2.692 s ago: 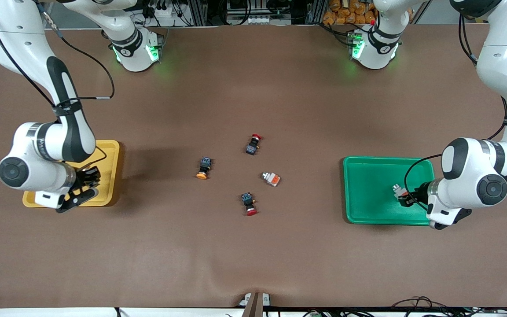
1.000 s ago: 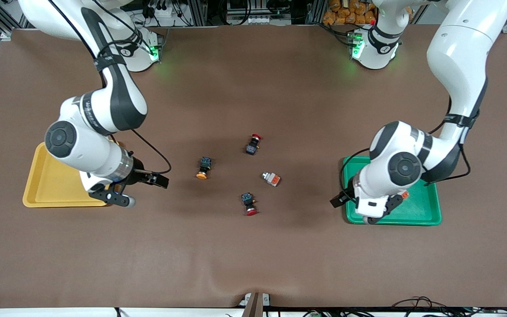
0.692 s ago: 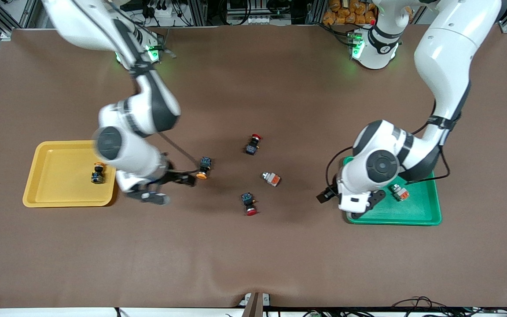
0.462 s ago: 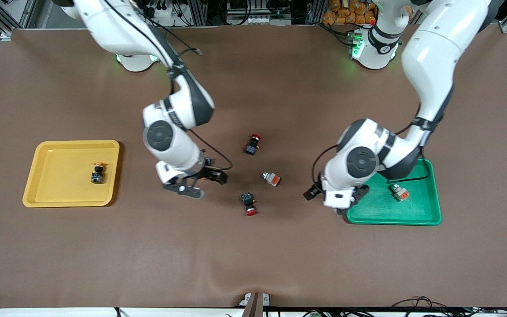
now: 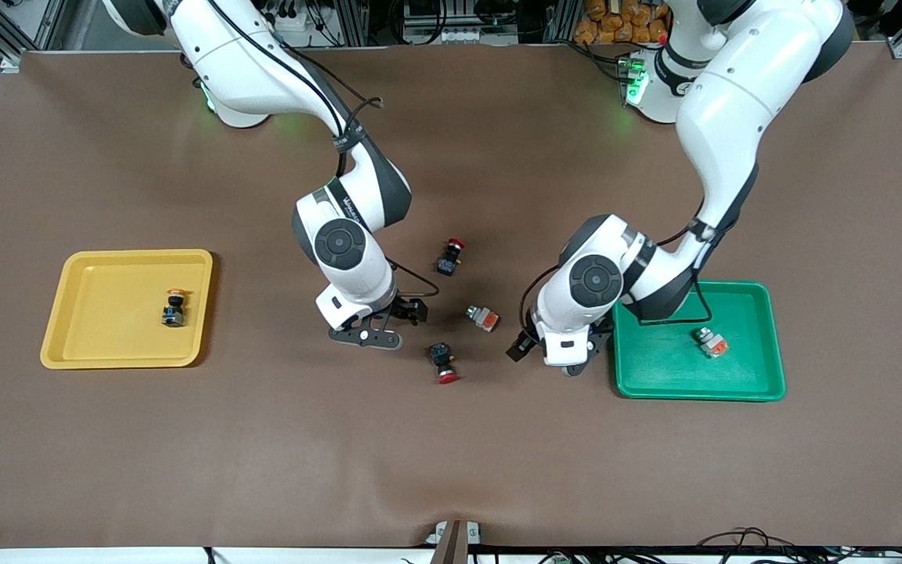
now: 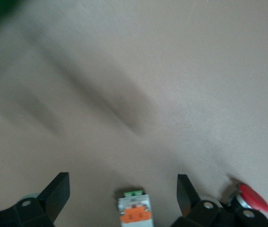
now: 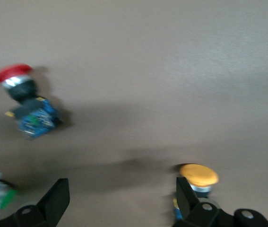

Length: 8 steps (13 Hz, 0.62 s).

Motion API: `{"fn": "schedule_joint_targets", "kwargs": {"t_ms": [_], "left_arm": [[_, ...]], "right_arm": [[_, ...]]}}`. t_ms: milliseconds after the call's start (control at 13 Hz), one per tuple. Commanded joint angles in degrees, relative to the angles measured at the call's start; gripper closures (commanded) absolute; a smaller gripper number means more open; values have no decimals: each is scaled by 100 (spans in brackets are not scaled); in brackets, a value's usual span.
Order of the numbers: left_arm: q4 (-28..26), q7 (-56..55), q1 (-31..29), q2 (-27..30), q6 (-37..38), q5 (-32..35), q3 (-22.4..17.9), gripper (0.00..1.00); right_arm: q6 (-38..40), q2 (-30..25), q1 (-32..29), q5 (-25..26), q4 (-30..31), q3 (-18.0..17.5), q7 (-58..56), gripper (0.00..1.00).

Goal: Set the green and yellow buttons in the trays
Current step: 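Grasp a second white button and a yellow button with both grippers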

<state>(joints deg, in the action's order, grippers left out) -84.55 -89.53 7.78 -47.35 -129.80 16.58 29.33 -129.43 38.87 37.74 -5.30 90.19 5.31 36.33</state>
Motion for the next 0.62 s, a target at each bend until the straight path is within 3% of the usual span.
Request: {"fn": "schedule_joint_targets", "kwargs": {"t_ms": [0,538], "left_arm": [[176,-379,206,-213,-265,-207,-50,0],[150,-890,541,-371,-318,-401,-59,0]], "right_arm": [[50,7,32,432,602,58,-92,0],[6,24,120,433,903,41,497,0]]}}
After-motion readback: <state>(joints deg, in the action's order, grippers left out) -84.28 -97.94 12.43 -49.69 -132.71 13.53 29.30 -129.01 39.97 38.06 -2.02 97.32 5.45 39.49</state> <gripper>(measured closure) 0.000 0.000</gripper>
